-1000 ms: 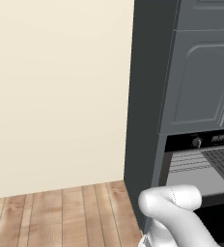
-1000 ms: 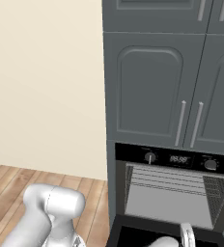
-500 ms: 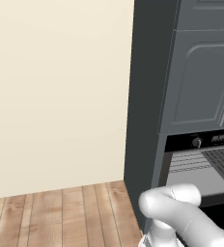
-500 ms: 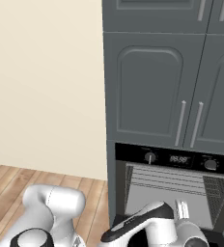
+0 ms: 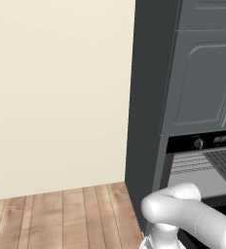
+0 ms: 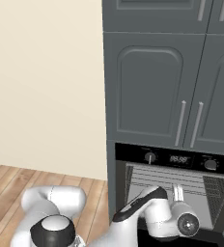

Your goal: Take the fish from the oven and place it on the plate on the counter.

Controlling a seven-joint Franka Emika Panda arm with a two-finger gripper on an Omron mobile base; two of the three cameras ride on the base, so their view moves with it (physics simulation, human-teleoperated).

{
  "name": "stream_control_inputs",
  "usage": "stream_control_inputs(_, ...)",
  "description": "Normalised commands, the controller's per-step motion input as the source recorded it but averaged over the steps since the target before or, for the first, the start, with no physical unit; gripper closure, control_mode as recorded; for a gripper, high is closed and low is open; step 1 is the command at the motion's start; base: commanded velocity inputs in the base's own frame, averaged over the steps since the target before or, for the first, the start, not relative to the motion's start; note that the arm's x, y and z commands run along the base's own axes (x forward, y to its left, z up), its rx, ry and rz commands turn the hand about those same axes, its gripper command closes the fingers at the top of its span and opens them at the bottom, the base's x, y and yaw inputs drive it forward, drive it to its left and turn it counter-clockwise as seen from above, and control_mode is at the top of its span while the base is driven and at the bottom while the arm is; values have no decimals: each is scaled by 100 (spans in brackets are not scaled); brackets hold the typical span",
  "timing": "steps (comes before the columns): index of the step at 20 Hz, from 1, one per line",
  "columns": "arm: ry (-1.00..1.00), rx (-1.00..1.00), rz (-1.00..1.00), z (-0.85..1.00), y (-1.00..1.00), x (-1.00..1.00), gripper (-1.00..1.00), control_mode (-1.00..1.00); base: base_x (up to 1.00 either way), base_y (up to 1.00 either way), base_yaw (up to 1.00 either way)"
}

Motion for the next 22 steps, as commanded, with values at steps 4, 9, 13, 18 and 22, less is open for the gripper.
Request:
stream_control_inputs(4,0,31,0,-9,-8,33,-100,-100,0,0,0)
stream_control_inputs(9,0,38,3,-37,-16,3,-100,-100,0,0,0)
stream_control_inputs(13,-6,43,7,-27,-1,0,-100,-100,0,0,0)
stream_control_inputs(18,-9,21,4,-6,0,0,-100,-100,0,0,0)
stream_control_inputs(22,-14,16,0,-3,0,13,-100,-100,0,0,0)
